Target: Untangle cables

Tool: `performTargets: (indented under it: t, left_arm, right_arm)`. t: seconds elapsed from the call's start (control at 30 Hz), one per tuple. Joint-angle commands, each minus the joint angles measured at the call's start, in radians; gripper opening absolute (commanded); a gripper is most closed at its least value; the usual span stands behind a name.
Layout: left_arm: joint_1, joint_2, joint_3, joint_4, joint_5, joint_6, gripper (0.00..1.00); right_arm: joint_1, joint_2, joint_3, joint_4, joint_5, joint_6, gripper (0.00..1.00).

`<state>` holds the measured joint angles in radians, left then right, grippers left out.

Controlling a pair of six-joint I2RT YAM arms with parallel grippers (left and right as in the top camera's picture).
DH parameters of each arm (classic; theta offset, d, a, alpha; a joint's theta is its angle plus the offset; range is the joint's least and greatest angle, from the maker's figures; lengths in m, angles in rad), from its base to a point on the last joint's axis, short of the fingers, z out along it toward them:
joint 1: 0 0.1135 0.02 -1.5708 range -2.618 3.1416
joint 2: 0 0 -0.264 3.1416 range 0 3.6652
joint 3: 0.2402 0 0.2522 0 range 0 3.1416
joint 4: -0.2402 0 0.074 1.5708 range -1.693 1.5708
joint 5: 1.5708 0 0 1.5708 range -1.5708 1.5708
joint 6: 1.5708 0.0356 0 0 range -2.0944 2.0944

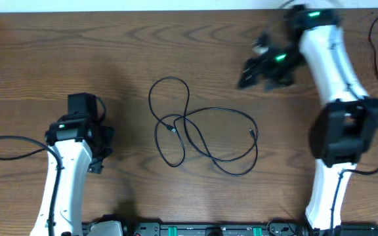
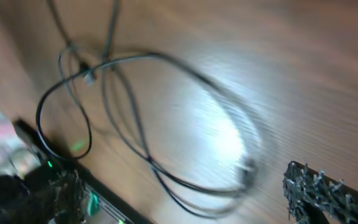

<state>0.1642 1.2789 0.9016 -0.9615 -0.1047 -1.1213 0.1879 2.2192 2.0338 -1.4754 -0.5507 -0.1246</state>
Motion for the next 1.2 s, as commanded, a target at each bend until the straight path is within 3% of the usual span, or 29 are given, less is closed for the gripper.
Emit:
performTargets:
  t: [0.0,0.1,0.27,0.47,0.73,0.9,1.03,1.17]
  left_arm:
    - [0.061,-0.005,-0.003,-0.005,-0.039,0.013,0.77]
    - [0.1,-0.005,-0.003,-0.011,-0.039,0.013,0.77]
    - [0.117,-0.005,-0.003,-0.01,-0.042,0.013,0.77]
    - [0.117,-0.005,-0.003,-0.011,-0.05,0.039,0.77]
    - [0.117,-0.005,-0.003,-0.01,-0.05,0.044,0.77]
    - [0.117,-0.005,-0.003,-0.022,-0.05,0.051,0.77]
    - [0.117,-0.005,-0.003,-0.021,-0.05,0.05,0.77]
    - [0.117,-0.005,-0.003,-0.021,-0.05,0.051,0.77]
  right_arm:
    - [0.151,-0.001,-0.028,0.045,-0.031,-0.01,0.99]
    - [0.27,-0.001,-0.039,0.16,0.032,0.024,0.99]
    - [0.42,0.0,-0.098,0.394,0.351,0.071,0.99]
    - [0.514,0.0,-0.193,0.47,0.326,0.042,0.99]
    - [0.563,0.0,-0.32,0.628,0.475,0.079,0.99]
    - [0.576,0.0,-0.393,0.629,0.46,0.07,0.97]
    - [0.587,0.0,-0.468,0.637,0.435,-0.039,0.86]
    - [0.6,0.001,-0.533,0.665,0.471,-0.057,0.5]
